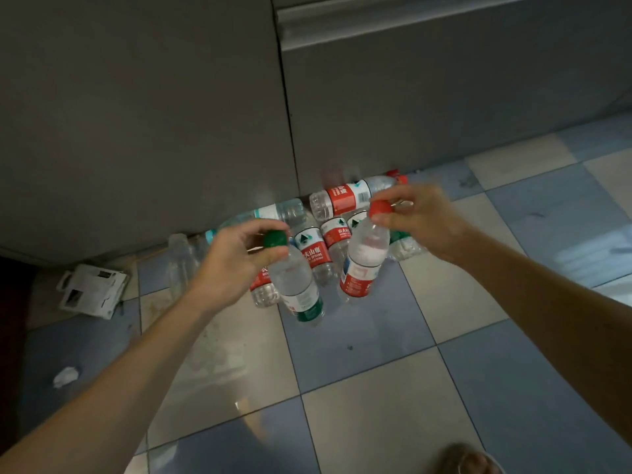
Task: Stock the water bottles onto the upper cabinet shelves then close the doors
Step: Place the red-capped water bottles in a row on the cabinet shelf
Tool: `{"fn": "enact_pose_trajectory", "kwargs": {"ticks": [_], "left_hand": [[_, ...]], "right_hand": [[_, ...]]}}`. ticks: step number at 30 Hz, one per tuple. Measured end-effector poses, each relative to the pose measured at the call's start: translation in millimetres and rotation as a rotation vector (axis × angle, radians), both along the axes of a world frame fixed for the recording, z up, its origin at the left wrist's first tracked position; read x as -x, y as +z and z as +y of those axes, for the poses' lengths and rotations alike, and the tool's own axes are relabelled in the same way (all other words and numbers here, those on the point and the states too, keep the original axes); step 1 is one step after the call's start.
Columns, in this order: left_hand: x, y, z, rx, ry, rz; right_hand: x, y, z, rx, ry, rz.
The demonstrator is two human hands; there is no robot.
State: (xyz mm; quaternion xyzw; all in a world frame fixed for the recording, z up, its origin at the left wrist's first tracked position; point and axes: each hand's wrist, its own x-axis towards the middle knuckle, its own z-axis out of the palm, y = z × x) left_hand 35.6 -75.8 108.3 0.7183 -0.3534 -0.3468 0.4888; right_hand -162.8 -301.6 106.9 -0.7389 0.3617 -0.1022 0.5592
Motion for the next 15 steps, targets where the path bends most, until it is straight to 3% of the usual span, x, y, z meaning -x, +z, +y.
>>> {"fn": "enact_pose_trajectory", "kwargs": {"ticks": [5,15], "left_hand": [[24,-15,2,-0.060,-0.038,-0.028],[46,-42,21,-0.134,-0.075,-0.357]], "right_hand": [[0,-13,30,0.048,0.148,0.103],[11,-40,68,0.243,0.229,0.099]]}}
